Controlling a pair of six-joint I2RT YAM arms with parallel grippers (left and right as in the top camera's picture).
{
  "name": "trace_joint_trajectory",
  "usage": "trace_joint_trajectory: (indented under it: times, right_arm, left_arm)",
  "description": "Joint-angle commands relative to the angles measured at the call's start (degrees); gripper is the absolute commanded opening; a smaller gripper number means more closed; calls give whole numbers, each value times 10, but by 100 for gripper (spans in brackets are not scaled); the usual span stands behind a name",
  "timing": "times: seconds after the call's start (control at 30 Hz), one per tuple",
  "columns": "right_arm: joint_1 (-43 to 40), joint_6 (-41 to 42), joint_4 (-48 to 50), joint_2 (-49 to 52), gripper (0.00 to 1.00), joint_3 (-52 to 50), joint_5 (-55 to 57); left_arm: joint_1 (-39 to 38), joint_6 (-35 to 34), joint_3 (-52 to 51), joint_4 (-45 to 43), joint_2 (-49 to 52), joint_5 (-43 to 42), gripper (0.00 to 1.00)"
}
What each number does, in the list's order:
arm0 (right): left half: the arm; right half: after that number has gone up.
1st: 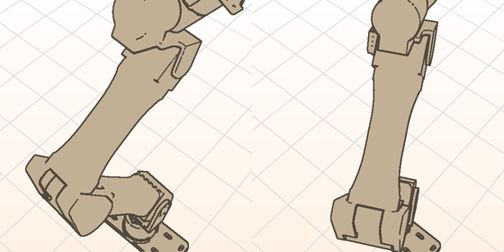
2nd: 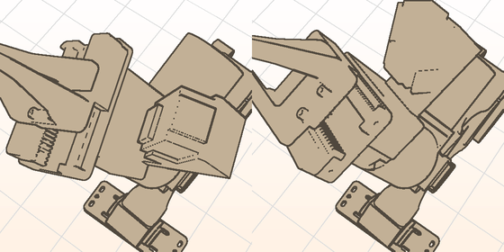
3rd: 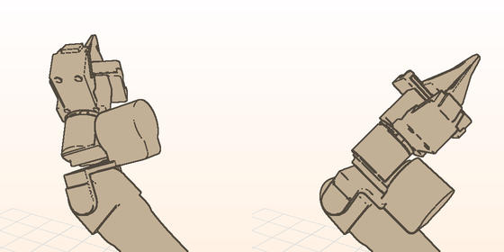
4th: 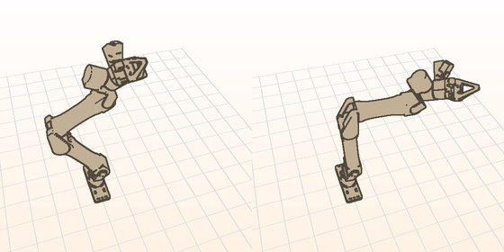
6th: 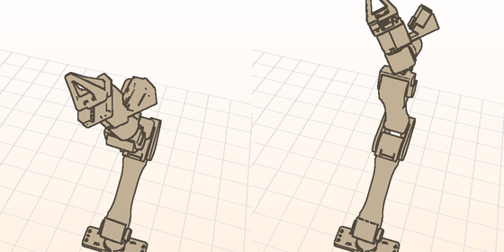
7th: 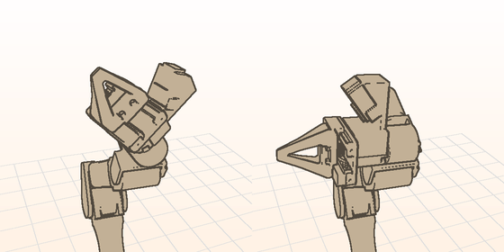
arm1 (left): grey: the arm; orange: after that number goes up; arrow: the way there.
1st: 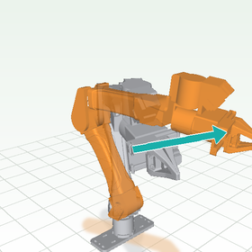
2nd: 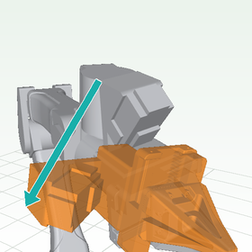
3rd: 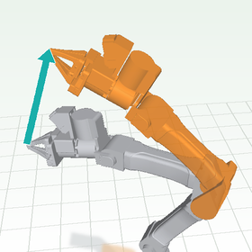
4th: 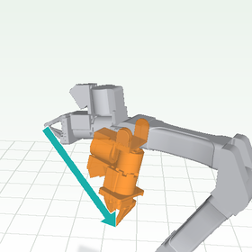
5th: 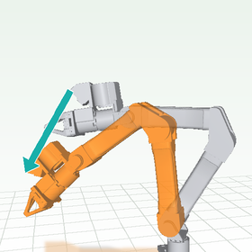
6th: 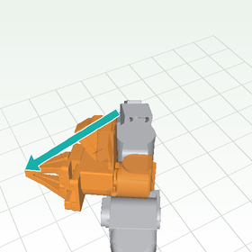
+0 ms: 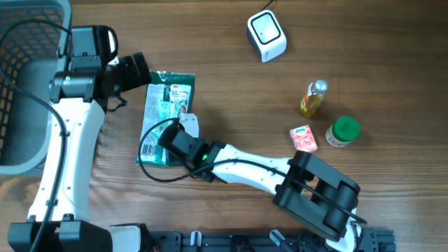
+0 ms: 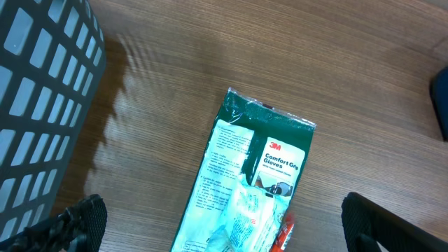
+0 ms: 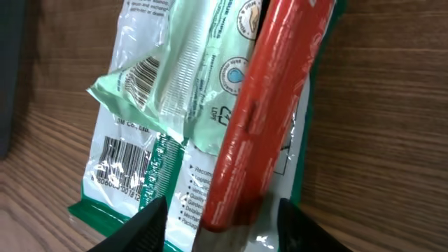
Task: Scan the item barcode
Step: 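Lower the right gripper and close it on the red tube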
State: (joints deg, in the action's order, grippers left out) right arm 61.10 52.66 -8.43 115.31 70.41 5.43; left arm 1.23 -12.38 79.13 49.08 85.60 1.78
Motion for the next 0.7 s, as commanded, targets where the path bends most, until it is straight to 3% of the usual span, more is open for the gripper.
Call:
trace_joint_trajectory:
  times: [0.0,0.2,0.4,0.67]
  right_arm:
    - [2,3,10,14,49,-5,12]
    - [2,3,14,16,47,-5,12]
    - [2,3,13,16,38,-5,12]
    - [2,16,14,30,38,-5,12]
  left_arm:
    - [2,-5,8,-1,-4,-2,100]
    - [2,-5,8,-1,-4,-2,100]
    - [2,-5,8,-2,-4,-2,100]
    - [2,-5,8,-1,-4,-2,100]
